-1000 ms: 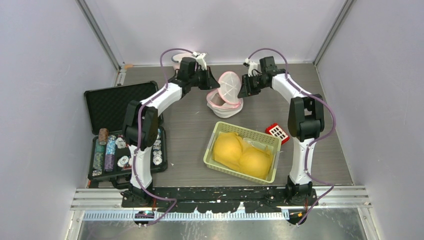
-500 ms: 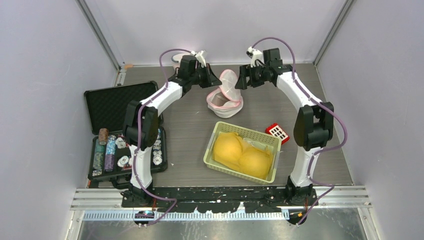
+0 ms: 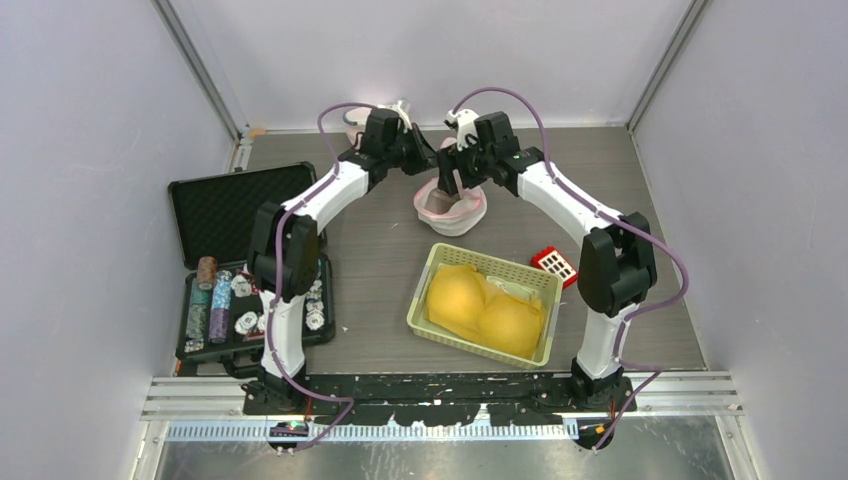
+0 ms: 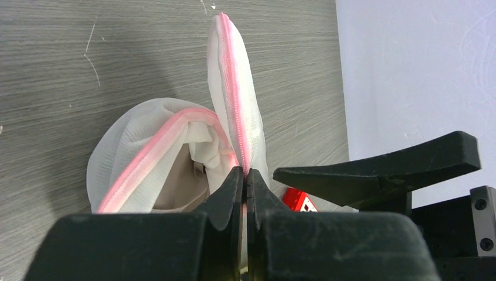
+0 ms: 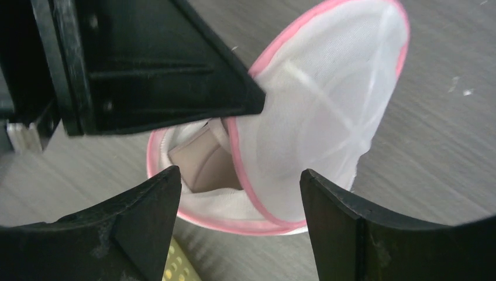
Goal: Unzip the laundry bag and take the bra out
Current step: Open the laundry bag at the center of the board.
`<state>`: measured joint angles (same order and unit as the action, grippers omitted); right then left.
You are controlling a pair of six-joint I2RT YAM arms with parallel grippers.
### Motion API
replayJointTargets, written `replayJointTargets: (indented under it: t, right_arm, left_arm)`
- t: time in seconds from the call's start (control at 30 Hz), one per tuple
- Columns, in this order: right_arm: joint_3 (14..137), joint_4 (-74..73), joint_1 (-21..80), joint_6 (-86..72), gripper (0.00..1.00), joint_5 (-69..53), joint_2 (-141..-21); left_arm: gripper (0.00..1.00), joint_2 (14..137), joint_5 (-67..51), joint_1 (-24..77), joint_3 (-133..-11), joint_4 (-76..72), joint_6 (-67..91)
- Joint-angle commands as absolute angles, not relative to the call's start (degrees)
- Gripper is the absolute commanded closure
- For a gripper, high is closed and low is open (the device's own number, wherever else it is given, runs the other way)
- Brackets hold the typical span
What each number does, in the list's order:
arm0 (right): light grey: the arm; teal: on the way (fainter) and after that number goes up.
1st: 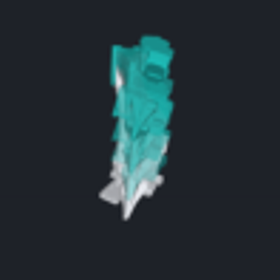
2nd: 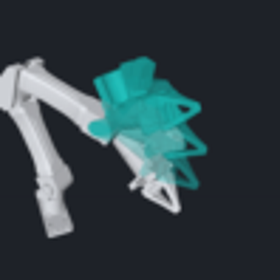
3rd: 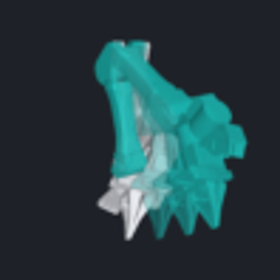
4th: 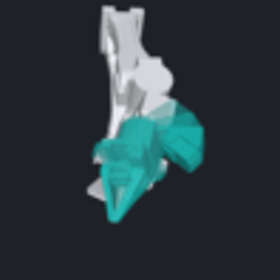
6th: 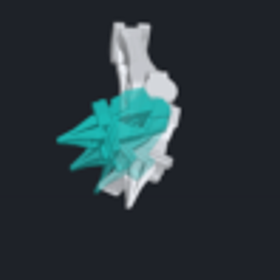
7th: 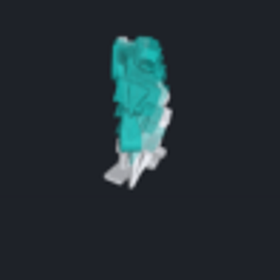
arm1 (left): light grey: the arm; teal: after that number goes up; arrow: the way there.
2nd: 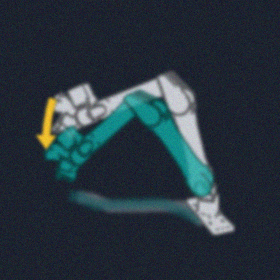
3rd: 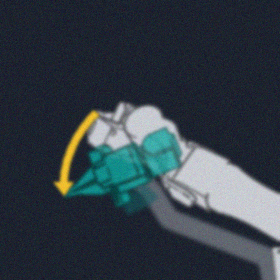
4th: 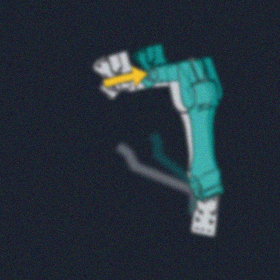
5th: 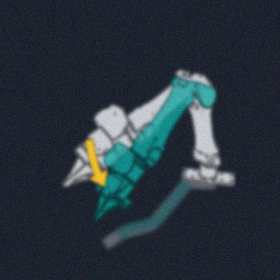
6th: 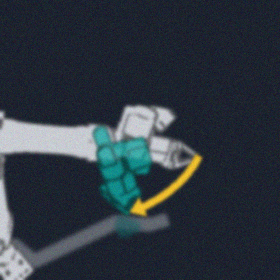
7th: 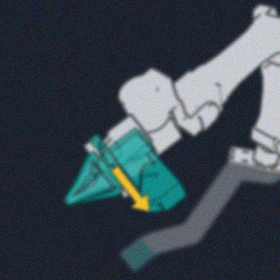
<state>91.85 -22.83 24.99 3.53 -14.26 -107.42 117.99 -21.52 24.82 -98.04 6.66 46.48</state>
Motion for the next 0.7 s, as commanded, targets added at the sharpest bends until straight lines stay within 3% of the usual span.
replayJointTargets:
  t: [0.0, 0.17, 0.47, 0.53, 0.6, 0.67]
  right_arm:
    - [92.36, -15.48, 26.4, 5.71, 0.23, -3.7, -108.15]
    - [91.95, -13.35, 26.63, 7.11, 0.34, 2.9, -108.81]
    - [90.66, -12.35, 26.55, 9.32, 0.68, 3.22, -108.56]
    - [90.53, -12.33, 26.43, 9.7, 0.76, 3.36, -108.4]
    - [90.71, -12.3, 26.16, 9.71, 0.87, 3.34, -108.17]
    - [91.2, -12.22, 25.69, 9.51, 0.96, 3.06, -108.11]
  left_arm:
    - [1.0, 114.12, -20.14, 25.47, -99.02, 6.39, 48.52]
    - [1.0, 112.93, -19.12, 25.49, -97.32, 6.3, 49.56]
    - [1.0, 111.37, -19.65, 25.5, -96.46, 5.62, 45.23]
    - [0.96, 111.0, -20.12, 25.34, -96.27, 5.71, 43.72]
    - [0.83, 110.44, -21.6, 24.91, -95.79, 5.36, 41.02]
    - [0.79, 109.76, -23.14, 24.16, -95.36, 5.76, 35.36]
